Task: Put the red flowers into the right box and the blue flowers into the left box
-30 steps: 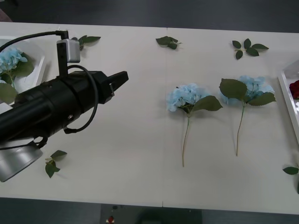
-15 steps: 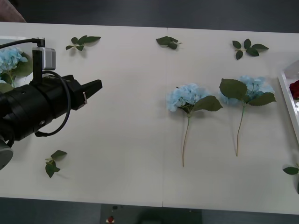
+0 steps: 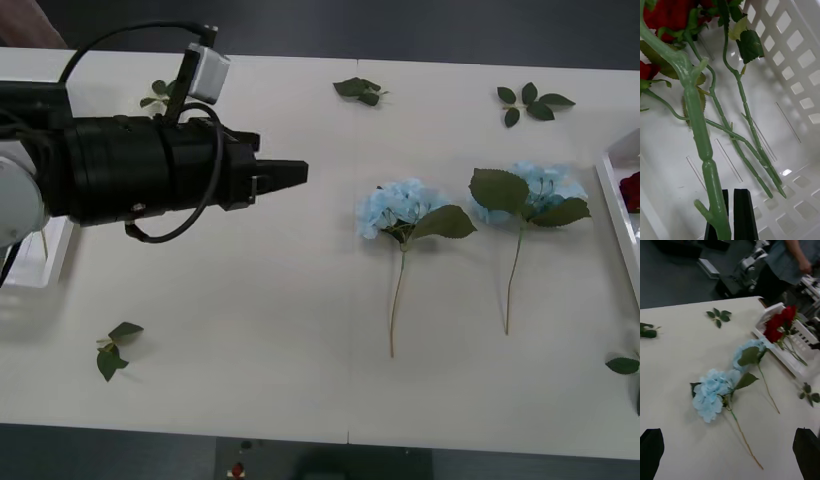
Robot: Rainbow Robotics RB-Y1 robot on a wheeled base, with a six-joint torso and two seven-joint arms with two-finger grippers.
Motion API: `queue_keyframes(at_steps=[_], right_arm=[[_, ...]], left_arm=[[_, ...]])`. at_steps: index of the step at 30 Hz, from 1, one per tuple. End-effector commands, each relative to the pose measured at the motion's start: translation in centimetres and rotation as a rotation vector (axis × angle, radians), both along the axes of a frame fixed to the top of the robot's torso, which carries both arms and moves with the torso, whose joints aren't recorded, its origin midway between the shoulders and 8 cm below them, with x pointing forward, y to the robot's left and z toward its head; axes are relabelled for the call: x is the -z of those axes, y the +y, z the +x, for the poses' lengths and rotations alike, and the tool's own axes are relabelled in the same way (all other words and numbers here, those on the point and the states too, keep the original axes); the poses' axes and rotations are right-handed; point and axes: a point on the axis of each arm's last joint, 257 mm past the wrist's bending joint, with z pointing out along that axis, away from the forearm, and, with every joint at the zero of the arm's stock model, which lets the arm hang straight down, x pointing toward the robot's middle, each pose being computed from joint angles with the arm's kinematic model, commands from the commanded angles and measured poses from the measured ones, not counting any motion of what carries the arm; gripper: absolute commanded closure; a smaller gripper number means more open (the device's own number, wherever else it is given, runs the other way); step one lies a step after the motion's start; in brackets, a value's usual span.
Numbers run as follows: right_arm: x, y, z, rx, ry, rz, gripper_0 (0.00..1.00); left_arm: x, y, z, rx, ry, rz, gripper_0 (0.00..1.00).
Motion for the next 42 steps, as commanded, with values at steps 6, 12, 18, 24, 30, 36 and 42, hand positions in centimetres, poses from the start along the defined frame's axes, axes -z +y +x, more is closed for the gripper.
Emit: queue_keyframes(at_steps=[6, 12, 18, 24, 30, 36, 42], right_arm=[[-2.9, -1.1, 1.3, -0.008, -0.038, -0.05, 0.0], [-4.1, 1.4, 2.0, -0.061, -0.015, -0.021, 0.0], [-7.0, 6.6, 1.7, -0.182, 0.051, -0.019, 0.0], [-8.9, 12.9, 2.1, -0.317, 0.078, 0.058, 0.0], [-9.2, 18.1, 3.2, -0.413, 0.069, 0.167, 0.0], [-7.4, 21.3, 4.2, -0.441, 0.092, 0.195, 0.0], [-4.8, 24.6, 4.4, -0.492, 0.134, 0.218, 0.0]], left_arm=[[1.7, -1.9, -4.1, 0.348, -0.113, 0.032, 0.0], [1.0, -2.2, -6.6, 0.431, -0.13, 0.077, 0.0], [-0.4, -3.1, -8.6, 0.486, -0.163, 0.061, 0.0], [-0.5, -3.3, -9.2, 0.508, -0.161, 0.05, 0.0], [-0.6, -3.4, -9.5, 0.517, -0.155, 0.04, 0.0], [-0.5, -3.4, -9.4, 0.514, -0.151, 0.042, 0.0], [-0.5, -3.4, -9.4, 0.514, -0.151, 0.042, 0.0]])
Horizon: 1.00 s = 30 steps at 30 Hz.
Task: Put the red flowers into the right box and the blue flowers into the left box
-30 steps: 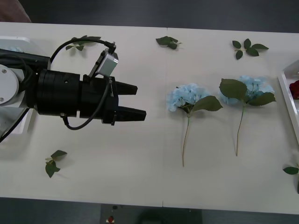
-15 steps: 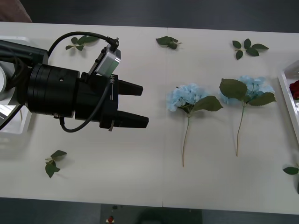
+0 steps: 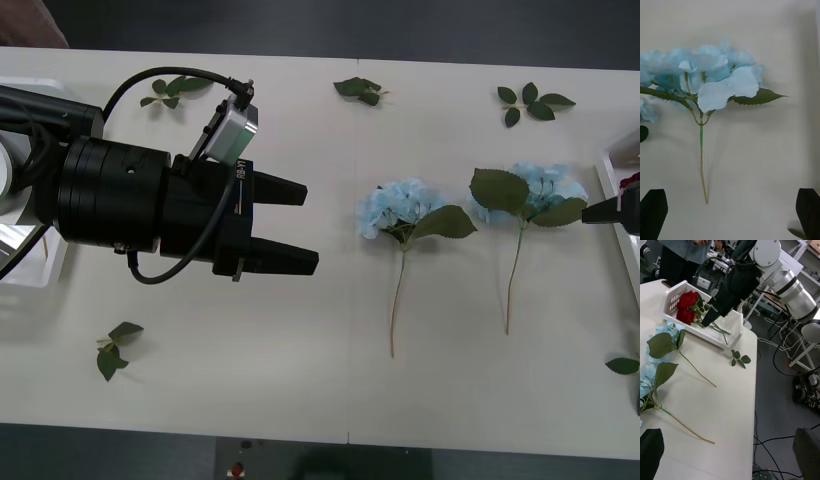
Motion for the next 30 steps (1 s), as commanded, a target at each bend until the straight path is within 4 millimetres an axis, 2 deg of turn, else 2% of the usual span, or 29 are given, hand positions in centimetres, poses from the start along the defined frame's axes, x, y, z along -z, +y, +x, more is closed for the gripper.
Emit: queue_keyframes(at_steps=[1, 6, 14, 21, 30], right_arm=[[0.5, 2.0, 0.3, 0.011, 0.0, 0.039, 0.0], [2.6, 4.9, 0.5, -0.029, 0.021, 0.049, 0.0], [5.5, 6.9, 1.3, -0.037, 0.023, -0.013, 0.0], [9.1, 7.4, 3.0, -0.039, 0.006, -0.041, 0.0], [11.0, 7.2, 3.5, -0.045, 0.006, -0.057, 0.0]], left_arm=[[-1.7, -0.3, -0.4, 0.033, -0.086, -0.006, 0.0], [-1.7, -0.3, -0.4, 0.033, -0.086, -0.006, 0.0], [-1.7, -0.3, -0.4, 0.033, -0.086, -0.006, 0.0], [-1.7, -0.3, -0.4, 0.033, -0.086, -0.006, 0.0], [-1.7, -0.3, -0.4, 0.033, -0.086, -0.006, 0.0]])
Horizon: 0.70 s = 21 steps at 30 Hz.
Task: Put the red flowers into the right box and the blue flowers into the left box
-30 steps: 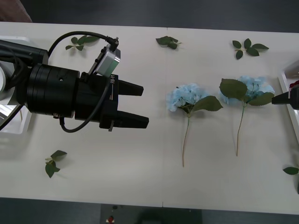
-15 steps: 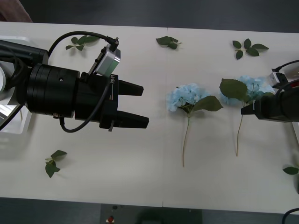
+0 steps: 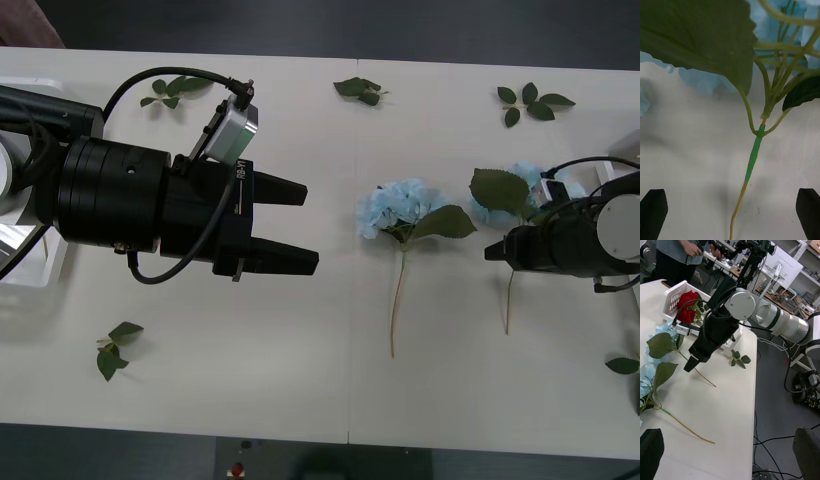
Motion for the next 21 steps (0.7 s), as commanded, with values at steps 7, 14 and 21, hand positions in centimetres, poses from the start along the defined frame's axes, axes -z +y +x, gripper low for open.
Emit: queue_keyframes(at_steps=[7, 14, 21], right_arm=[[0.3, -0.7, 0.6, 0.017, -0.024, -0.014, 0.0], [0.8, -0.6, 0.9, 0.014, -0.034, -0.024, 0.0], [1.4, -0.5, 0.9, 0.007, -0.033, -0.037, 0.32]], left_arm=[[-1.7, -0.3, -0.4, 0.033, -0.086, -0.006, 0.0], [-1.7, -0.3, -0.4, 0.033, -0.086, -0.006, 0.0], [-1.7, -0.3, -0.4, 0.033, -0.086, -0.006, 0.0]])
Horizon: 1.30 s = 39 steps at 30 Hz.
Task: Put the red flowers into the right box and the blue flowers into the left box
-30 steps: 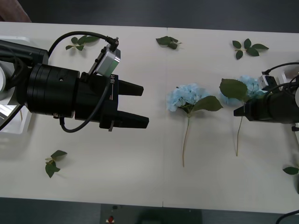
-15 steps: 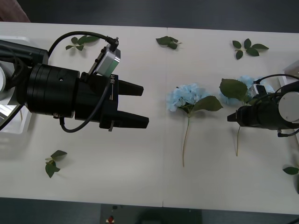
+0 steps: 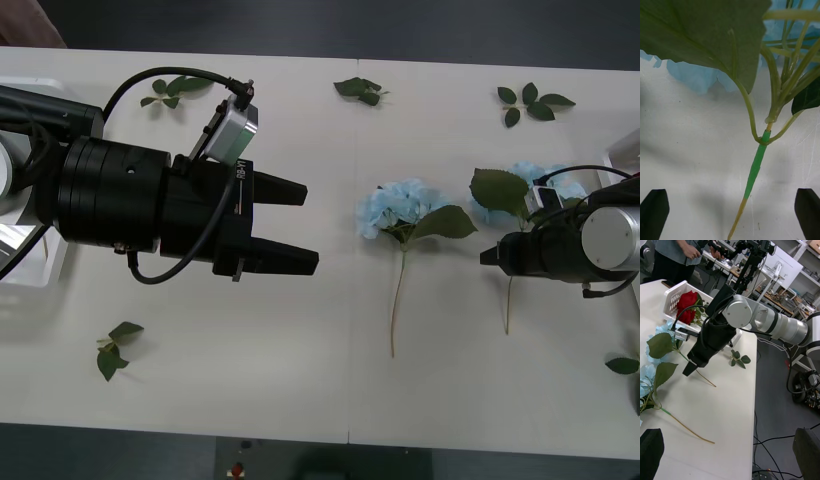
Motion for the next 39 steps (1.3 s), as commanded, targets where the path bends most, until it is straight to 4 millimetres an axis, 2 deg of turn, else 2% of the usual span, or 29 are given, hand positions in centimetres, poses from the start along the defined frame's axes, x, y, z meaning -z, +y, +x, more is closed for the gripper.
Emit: queue_keyframes(at_steps=[1, 2, 3, 4, 5, 16, 22, 29, 33, 39], right_arm=[[-0.2, -0.6, 0.4, 0.009, -0.022, -0.013, 0.5], [-0.1, -0.7, 0.5, 0.013, -0.026, -0.012, 0.73], [0.0, -0.7, 0.7, 0.013, -0.031, -0.013, 0.86], [0.1, -0.7, 0.8, 0.013, -0.035, -0.016, 0.95], [0.1, -0.8, 0.9, 0.011, -0.037, -0.02, 1.0], [-0.2, -0.6, 1.1, 0.011, -0.042, -0.01, 1.0], [-2.5, 0.6, 1.8, -0.02, -0.091, 0.041, 1.0], [-7.8, 2.2, 2.1, -0.194, -0.203, 0.096, 1.0], [-11.6, 3.5, 1.0, -0.331, -0.264, 0.132, 1.0], [-17.2, 7.5, -2.1, -0.523, -0.349, 0.297, 1.0]], left_arm=[[-1.7, -0.3, -0.4, 0.033, -0.086, -0.006, 0.0], [-1.7, -0.3, -0.4, 0.033, -0.086, -0.006, 0.0], [-1.7, -0.3, -0.4, 0.033, -0.086, -0.006, 0.0], [-1.7, -0.3, -0.4, 0.033, -0.086, -0.006, 0.0], [-1.7, -0.3, -0.4, 0.033, -0.086, -0.006, 0.0], [-1.7, -0.3, -0.4, 0.033, -0.086, -0.006, 0.0], [-1.7, -0.3, -0.4, 0.033, -0.086, -0.006, 0.0], [-1.7, -0.3, -0.4, 0.033, -0.086, -0.006, 0.0], [-1.7, -0.3, -0.4, 0.033, -0.086, -0.006, 0.0], [-1.7, -0.3, -0.4, 0.033, -0.086, -0.006, 0.0]])
